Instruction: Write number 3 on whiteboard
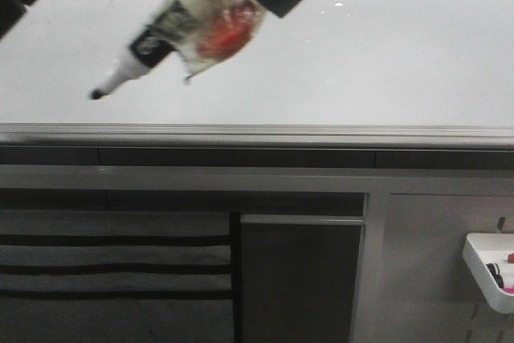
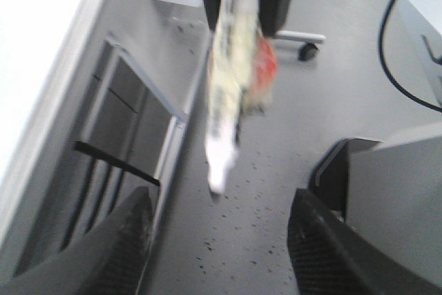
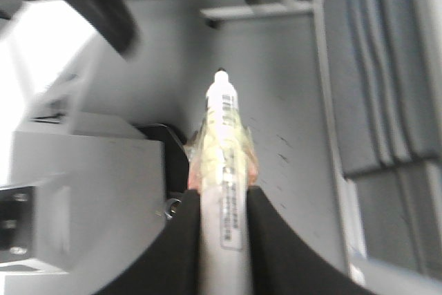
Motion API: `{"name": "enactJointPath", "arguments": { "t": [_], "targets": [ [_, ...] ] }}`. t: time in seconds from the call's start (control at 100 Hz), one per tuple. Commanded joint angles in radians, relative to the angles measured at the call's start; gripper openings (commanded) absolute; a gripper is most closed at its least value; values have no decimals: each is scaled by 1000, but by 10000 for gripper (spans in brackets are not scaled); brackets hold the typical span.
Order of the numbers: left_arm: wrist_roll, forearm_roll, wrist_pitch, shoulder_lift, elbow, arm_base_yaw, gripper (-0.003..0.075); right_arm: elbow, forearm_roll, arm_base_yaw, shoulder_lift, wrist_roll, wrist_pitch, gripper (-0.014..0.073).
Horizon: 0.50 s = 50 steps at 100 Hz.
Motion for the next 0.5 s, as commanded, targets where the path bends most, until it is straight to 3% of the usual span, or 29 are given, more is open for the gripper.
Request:
{"name": "enactJointPath", "arguments": {
  "t": [0.0, 0.15, 0.36, 0.49],
  "targets": [
    [-26, -23, -60, -60, -36, 38, 409, -34, -99, -3, -71, 127, -59, -37],
    [-88, -23, -61, -120, -17, 154, 409, -13, -183, -93, -145, 315, -76, -37],
    [-136, -56, -85, -157, 57, 326, 409, 132, -99, -323, -266, 376, -166, -37],
    [-136, -85, -117, -157, 62, 377, 409, 185, -68, -351, -283, 376, -182, -37]
  ]
}}
